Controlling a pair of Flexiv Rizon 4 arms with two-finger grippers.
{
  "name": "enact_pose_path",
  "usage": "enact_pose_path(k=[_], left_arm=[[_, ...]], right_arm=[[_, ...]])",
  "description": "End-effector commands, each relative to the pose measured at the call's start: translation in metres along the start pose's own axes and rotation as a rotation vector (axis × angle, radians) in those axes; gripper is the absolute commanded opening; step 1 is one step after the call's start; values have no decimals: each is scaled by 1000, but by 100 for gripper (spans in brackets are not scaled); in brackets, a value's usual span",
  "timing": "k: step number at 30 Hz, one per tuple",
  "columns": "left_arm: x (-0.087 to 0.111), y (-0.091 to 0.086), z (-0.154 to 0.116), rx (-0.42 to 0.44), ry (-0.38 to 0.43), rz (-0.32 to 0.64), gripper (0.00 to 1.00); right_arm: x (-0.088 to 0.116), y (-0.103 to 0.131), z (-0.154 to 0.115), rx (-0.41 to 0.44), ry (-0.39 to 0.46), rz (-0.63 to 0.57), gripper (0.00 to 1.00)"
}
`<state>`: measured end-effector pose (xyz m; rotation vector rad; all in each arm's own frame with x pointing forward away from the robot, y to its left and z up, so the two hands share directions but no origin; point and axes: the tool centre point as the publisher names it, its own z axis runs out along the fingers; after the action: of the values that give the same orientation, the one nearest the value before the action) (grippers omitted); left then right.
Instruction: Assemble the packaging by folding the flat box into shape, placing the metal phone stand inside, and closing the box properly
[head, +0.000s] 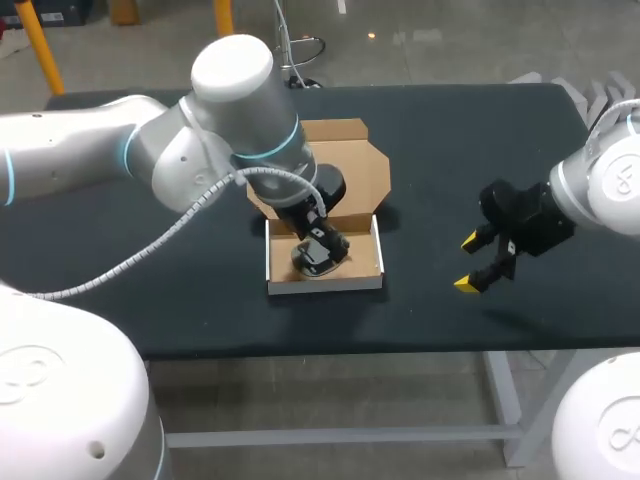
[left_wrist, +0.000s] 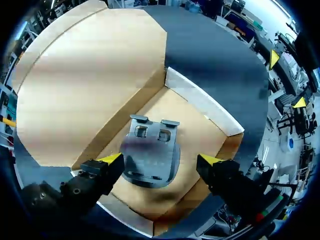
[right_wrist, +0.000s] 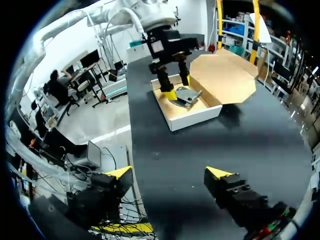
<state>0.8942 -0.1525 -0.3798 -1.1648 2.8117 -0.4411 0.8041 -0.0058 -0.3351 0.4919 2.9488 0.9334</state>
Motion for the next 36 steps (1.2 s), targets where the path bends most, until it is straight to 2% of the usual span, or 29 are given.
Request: enact_pose_path(k=[1, 7, 35, 36], left_arm=[[8, -7, -14, -41, -68, -54, 100], [17, -8, -23, -136, -54, -155, 100], [17, -8, -23, -136, -54, -155, 100], [17, -10, -23, -138, -57, -187, 100]], right_arm=[[0, -1, -2, -4, 4, -2, 100], [0, -1, -2, -4, 4, -2, 100], [0, -1, -2, -4, 4, -2, 100], [0, -1, -2, -4, 4, -2, 100]])
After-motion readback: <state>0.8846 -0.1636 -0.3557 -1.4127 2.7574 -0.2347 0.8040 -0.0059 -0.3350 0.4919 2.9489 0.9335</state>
